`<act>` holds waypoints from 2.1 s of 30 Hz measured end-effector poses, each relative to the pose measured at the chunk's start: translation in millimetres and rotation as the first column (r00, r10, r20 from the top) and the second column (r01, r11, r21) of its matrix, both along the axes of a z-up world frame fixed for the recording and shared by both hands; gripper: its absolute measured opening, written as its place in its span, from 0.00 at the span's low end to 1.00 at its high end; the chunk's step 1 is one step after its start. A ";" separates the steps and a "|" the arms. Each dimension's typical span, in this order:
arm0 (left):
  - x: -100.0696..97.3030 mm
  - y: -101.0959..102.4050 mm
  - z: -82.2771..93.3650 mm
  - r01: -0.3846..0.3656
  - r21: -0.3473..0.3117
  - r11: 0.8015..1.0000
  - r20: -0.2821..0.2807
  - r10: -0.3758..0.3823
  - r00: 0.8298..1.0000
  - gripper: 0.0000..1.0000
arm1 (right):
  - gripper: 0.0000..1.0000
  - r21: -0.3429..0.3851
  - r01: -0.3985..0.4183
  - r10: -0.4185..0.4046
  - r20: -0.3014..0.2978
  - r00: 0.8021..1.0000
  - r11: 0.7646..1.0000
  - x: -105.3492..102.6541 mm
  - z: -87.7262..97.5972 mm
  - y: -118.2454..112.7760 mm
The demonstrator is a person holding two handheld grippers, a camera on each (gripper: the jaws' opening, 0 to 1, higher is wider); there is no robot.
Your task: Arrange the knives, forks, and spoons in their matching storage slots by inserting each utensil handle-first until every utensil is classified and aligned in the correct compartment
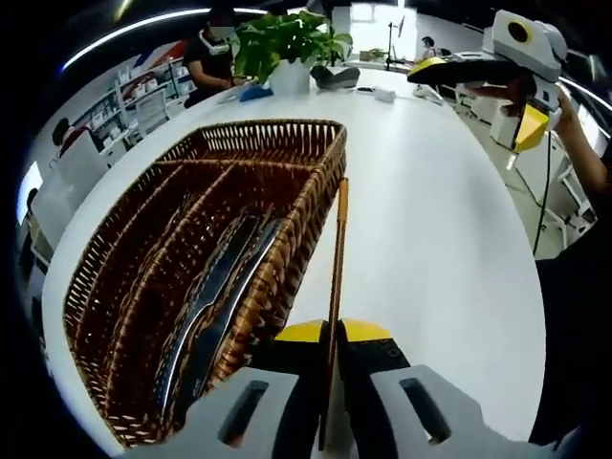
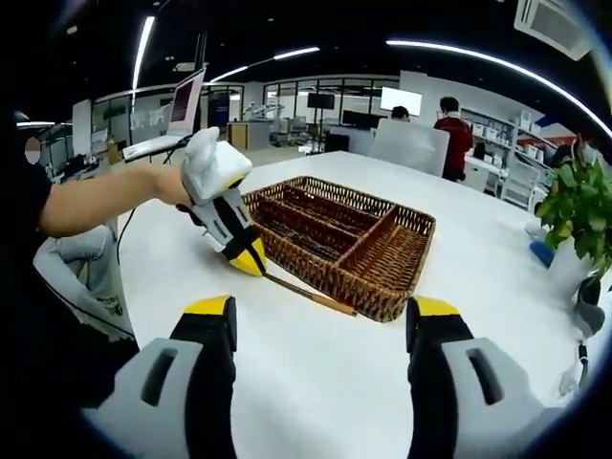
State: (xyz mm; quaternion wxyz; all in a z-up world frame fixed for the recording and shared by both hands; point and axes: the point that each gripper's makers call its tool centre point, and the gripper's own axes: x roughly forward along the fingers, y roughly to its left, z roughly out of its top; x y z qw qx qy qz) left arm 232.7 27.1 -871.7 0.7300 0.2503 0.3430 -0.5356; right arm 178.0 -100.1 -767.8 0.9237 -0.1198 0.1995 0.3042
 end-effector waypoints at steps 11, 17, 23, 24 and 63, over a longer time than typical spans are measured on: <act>-14.8 1.6 11.2 -0.050 -0.063 0.997 -0.036 0.047 0.998 0.03 | 0.64 0.085 0.013 -0.009 -0.058 0.998 0.996 -4.9 -24.7 12.4; -22.8 5.3 14.7 -0.064 -0.055 0.996 -0.039 0.062 0.997 0.03 | 0.62 0.099 0.015 -0.006 -0.085 0.996 0.995 -5.9 -33.3 16.4; -32.4 25.2 1.5 -0.054 0.070 0.996 -0.038 0.057 0.998 0.03 | 0.62 0.095 0.014 -0.007 -0.073 0.997 0.995 -8.0 -28.2 15.4; -32.0 24.6 1.7 -0.055 0.067 0.996 -0.032 0.057 0.998 0.03 | 0.62 0.092 0.014 -0.007 -0.070 0.998 0.996 -7.7 -27.3 15.2; -29.0 8.3 -4.3 0.096 0.360 0.928 -0.135 -0.050 0.990 0.04 | 0.87 0.003 0.084 -0.084 -0.017 0.996 0.996 -5.0 16.6 -0.5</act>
